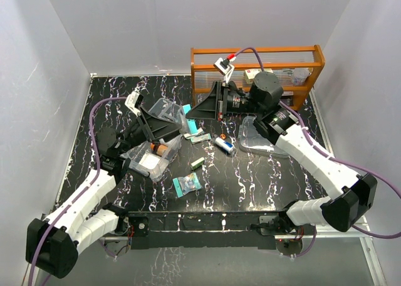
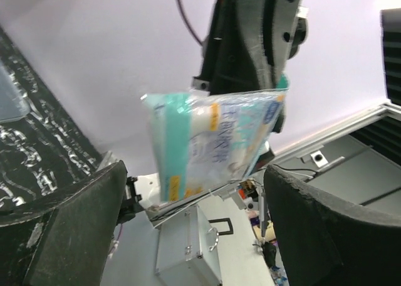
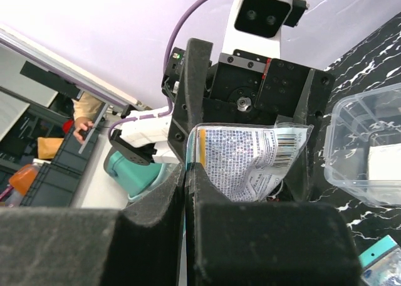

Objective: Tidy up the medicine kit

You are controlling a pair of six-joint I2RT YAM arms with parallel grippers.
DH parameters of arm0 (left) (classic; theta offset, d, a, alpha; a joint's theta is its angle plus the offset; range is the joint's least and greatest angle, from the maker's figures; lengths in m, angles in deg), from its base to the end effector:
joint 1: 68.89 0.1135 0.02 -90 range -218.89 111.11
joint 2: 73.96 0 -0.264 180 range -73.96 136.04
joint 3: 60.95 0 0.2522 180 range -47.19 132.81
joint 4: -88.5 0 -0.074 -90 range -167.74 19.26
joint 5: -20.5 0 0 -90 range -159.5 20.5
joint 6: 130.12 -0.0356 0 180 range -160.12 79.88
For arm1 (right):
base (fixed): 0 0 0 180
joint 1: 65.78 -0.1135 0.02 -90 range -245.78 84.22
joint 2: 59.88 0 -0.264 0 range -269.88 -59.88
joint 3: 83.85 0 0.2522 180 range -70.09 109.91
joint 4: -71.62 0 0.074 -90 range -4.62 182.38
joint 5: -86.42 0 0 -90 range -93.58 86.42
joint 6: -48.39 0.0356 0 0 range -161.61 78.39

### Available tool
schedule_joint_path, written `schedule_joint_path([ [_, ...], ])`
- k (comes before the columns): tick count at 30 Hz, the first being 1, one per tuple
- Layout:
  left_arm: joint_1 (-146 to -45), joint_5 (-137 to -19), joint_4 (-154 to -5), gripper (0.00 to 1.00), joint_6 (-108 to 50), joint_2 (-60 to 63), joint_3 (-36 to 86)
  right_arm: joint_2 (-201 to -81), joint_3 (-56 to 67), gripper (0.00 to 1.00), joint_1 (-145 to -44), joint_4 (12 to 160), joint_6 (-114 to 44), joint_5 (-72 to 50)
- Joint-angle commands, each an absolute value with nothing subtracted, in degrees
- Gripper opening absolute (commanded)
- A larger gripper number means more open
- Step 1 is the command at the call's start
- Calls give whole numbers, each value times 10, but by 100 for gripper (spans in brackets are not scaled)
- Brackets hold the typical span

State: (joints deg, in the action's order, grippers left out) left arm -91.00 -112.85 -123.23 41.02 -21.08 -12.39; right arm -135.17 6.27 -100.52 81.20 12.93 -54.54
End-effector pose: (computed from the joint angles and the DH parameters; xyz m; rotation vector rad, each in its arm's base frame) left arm 0.1769 -0.0982 0.3510 0.0958 1.4962 -1.9280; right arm 0.2248 0.1896 0.4422 -0.5616 1.7618 1.8180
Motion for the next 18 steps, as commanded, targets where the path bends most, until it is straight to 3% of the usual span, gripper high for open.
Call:
schedule_joint_path([
  [1,-920,-1117,-1345,88,465,-219,-107,-1356,84,0,-1012,758,174,-543],
  [6,-920,-1116,-1299,79,440,-237,-94,-1348,77,0,-1013,761,180,-536],
  [15,-920,-1097,-1291,41,428,-251,-96,-1328,61,0,-1012,823,145,-511],
  [18,-920,-1089,-1247,40,398,-260,-88,-1318,60,0,-1012,848,129,-498],
])
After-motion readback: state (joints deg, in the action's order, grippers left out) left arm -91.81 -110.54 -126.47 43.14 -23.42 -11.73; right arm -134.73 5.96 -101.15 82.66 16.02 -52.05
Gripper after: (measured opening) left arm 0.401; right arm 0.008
